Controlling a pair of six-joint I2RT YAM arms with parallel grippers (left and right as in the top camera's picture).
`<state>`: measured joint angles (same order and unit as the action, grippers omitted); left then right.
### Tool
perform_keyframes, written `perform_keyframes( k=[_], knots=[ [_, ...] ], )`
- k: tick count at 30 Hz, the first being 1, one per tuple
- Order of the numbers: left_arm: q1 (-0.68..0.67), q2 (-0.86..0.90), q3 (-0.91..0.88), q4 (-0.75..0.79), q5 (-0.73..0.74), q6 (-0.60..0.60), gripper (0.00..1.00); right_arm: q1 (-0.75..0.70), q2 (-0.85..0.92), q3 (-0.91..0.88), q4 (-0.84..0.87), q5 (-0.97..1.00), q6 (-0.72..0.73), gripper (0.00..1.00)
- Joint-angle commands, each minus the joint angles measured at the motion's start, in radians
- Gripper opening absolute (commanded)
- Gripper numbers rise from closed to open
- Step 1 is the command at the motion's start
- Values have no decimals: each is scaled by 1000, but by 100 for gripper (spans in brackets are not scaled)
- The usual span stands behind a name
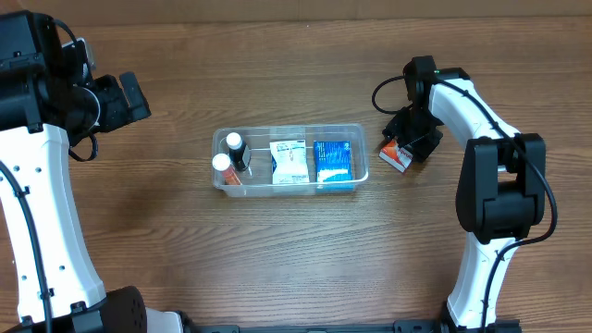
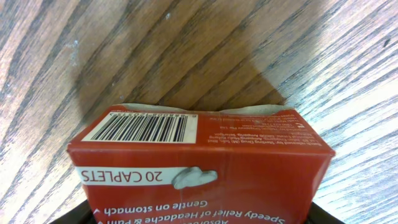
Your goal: Pack container
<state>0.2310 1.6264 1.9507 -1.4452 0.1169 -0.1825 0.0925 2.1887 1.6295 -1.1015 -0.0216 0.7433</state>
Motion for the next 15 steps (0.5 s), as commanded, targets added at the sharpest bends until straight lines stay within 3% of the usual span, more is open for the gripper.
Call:
perform_keyframes(
  k=[1,9,15],
  knots=[
    [4,2,-2,-2,8,18,100,6,-65,5,-12,6,-24,63],
    [4,2,-2,-3,8,18,100,32,-325,24,-42,9,-134,63],
    [4,2,-2,-6,7,18,100,193,-570,24,-57,-32,-301,64]
  ],
)
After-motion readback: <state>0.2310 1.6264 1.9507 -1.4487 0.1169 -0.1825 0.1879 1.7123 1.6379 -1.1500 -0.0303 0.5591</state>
